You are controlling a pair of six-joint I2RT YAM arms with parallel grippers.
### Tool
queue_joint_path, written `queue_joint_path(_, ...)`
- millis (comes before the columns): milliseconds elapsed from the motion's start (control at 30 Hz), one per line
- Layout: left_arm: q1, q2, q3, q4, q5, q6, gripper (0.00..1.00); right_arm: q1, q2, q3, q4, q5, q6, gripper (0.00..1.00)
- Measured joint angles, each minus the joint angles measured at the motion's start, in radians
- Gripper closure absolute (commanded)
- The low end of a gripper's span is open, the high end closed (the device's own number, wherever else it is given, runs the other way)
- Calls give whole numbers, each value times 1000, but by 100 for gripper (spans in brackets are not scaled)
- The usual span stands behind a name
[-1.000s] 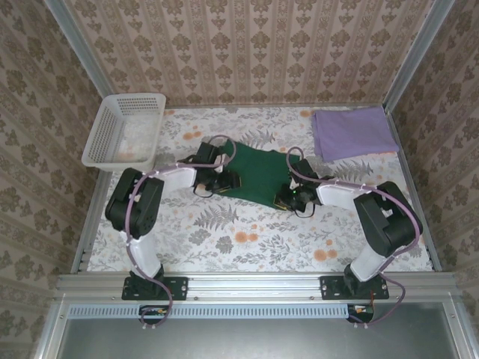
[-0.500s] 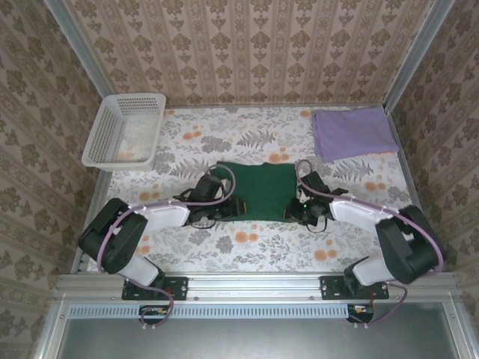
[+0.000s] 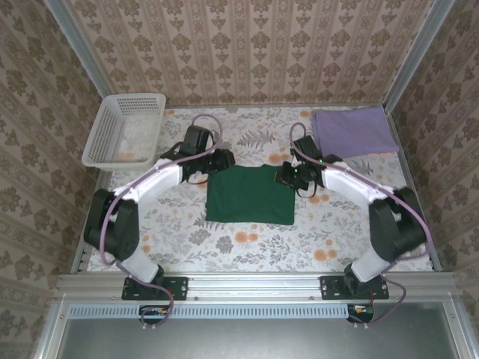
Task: Fold and stack the t-shirts
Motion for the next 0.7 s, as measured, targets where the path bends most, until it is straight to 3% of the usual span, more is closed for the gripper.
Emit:
queue_joint_path(333,127,364,150,8,63,70,67,-132,296,211,-26,-24,-26,79)
queue_joint_path(567,179,378,142,24,78,74,67,-177,343,224,-46,-42,-29,78)
queue_joint_path(700,186,372,134,31,82,75,59,-183,341,227,-45,-63,-31,67)
